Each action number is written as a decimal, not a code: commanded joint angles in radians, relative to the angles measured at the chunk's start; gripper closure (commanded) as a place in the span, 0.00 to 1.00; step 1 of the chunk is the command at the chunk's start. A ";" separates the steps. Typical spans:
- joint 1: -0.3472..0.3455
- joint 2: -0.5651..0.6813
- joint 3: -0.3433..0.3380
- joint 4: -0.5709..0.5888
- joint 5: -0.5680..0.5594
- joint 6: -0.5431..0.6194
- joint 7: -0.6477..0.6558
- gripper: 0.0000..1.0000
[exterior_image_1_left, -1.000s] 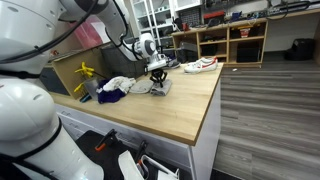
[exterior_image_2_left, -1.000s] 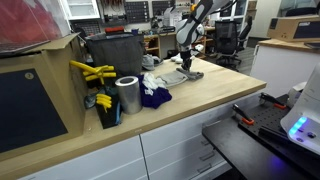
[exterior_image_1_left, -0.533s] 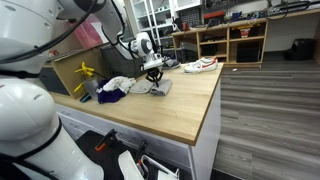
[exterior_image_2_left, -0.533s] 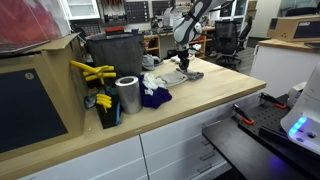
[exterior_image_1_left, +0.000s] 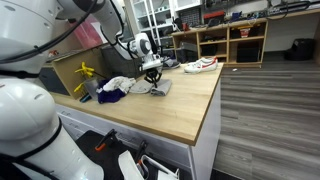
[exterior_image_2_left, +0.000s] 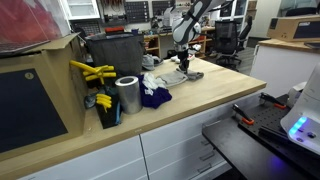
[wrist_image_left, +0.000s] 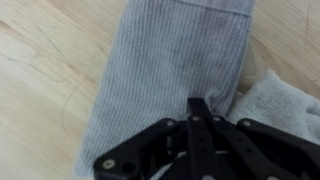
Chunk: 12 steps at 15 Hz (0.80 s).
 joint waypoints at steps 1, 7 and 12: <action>0.004 -0.046 0.013 -0.042 0.033 -0.046 -0.016 1.00; 0.001 -0.067 0.012 -0.070 0.036 -0.086 -0.020 1.00; -0.013 -0.093 -0.011 -0.114 0.021 -0.129 -0.031 1.00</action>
